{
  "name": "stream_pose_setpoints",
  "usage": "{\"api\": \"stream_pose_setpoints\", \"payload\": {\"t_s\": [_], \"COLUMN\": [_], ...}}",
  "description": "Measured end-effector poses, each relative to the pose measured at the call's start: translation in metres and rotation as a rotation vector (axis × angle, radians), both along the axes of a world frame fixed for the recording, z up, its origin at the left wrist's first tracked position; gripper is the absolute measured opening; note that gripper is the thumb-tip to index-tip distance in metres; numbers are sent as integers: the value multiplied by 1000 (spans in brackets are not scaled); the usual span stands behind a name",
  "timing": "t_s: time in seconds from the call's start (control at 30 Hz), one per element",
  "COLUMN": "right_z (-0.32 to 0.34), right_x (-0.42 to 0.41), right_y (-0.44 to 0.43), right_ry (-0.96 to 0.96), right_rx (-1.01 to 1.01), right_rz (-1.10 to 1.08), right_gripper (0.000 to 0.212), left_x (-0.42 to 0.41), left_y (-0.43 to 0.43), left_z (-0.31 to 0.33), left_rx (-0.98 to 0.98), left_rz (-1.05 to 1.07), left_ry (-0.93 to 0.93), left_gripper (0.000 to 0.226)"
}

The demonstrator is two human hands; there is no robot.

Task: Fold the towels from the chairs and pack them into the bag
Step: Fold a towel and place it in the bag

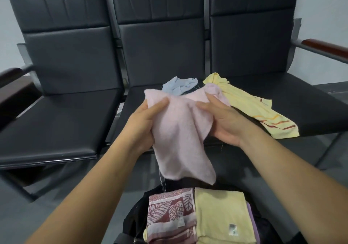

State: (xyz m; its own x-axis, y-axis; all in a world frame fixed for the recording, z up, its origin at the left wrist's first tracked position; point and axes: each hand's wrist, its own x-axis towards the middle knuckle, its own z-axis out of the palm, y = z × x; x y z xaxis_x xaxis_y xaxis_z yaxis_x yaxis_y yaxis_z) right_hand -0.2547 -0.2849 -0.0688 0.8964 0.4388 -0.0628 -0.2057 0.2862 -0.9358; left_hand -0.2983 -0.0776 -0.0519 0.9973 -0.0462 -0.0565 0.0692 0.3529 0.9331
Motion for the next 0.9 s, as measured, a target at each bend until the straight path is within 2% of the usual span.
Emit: {"api": "stream_pose_setpoints", "payload": {"t_s": [0.07, 0.13, 0.2, 0.27, 0.33, 0.5, 0.57, 0.67, 0.73, 0.77, 0.83, 0.9], "right_z": [-5, -6, -5, -4, -4, 0, 0, -3, -6, -7, -4, 0], "right_x": [-1, 2, 7, 11, 12, 8, 8, 9, 9, 9, 9, 13], "right_y": [0, -1, -3, -7, -11, -12, -12, -13, -13, -12, -11, -19], "right_ry": [-31, -81, -125, -159, -218, -415, -471, -506, -440, -354, -119, 37], "right_rx": [-44, -70, -92, -116, -207, -633, -689, -724, -681, -597, -327, -80], "right_rz": [-5, -77, -169, -241, -300, -387, -394, -337, -336, -360, -363, -235], "right_gripper": [70, 74, 62, 48, 37, 13, 4, 9, 6, 5, 10, 30], "left_x": [4, 7, 9, 8, 10, 13, 13, 12, 11, 10, 10, 12], "left_y": [3, 9, 18, 26, 31, 31, 27, 21, 20, 20, 21, 24], "left_z": [0, 0, -2, -4, -5, -12, -13, -12, -11, -10, -11, -12], "left_rx": [-10, -10, 80, 287, 427, 530, 541, 492, 410, 354, 277, 324], "left_rz": [62, 82, -13, -159, -184, -86, -46, 22, -2, -64, -194, -205], "left_ry": [51, 77, 32, -19, -13, -6, -35, 5, 52, 48, 7, -9], "left_gripper": [27, 30, 39, 50, 45, 23, 19, 19, 23, 26, 40, 46]}}
